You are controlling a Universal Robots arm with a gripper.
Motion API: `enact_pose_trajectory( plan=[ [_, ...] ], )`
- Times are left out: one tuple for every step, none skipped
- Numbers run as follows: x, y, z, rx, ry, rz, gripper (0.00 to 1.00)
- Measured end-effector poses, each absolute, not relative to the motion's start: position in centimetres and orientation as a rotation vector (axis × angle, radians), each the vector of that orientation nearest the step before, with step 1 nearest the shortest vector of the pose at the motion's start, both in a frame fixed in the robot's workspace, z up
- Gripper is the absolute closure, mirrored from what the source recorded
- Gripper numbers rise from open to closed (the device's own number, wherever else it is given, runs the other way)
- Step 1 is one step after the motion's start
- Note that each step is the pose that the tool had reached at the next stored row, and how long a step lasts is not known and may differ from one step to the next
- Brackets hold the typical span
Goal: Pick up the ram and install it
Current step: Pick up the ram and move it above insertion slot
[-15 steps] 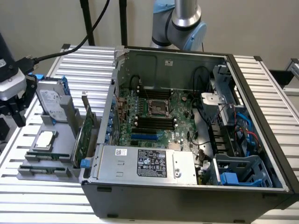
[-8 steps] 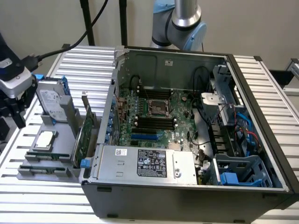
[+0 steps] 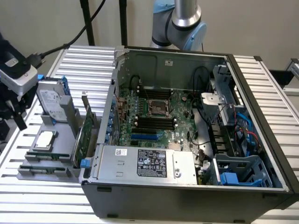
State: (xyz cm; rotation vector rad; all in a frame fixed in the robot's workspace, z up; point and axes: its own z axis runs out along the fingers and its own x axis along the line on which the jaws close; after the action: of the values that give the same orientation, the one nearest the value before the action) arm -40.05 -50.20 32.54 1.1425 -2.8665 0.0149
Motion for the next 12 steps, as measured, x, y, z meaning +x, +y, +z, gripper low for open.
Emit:
enact_pose_trajectory(
  plan=[
    [-40.06, -50.2, 32.48, 1.169, -2.856, 0.016, 1.0],
    [-40.06, -50.19, 32.42, 1.195, -2.845, 0.016, 1.0],
    [-40.05, -50.2, 32.36, 1.223, -2.834, 0.017, 1.0],
    [-40.05, -50.2, 32.29, 1.248, -2.823, 0.018, 1.0],
    [-40.06, -50.19, 32.23, 1.273, -2.811, 0.019, 1.0],
    [-40.06, -50.19, 32.17, 1.299, -2.8, 0.02, 1.0],
    [-40.05, -50.19, 32.1, 1.325, -2.788, 0.02, 1.0],
    [-40.06, -50.19, 32.04, 1.35, -2.776, 0.021, 1.0],
    [-40.06, -50.2, 31.98, 1.375, -2.764, 0.022, 1.0],
    [-40.06, -50.19, 31.92, 1.4, -2.751, 0.023, 1.0],
    [-40.05, -50.19, 31.85, 1.425, -2.738, 0.023, 1.0],
    [-40.05, -50.2, 31.79, 1.45, -2.725, 0.024, 1.0]
  ],
)
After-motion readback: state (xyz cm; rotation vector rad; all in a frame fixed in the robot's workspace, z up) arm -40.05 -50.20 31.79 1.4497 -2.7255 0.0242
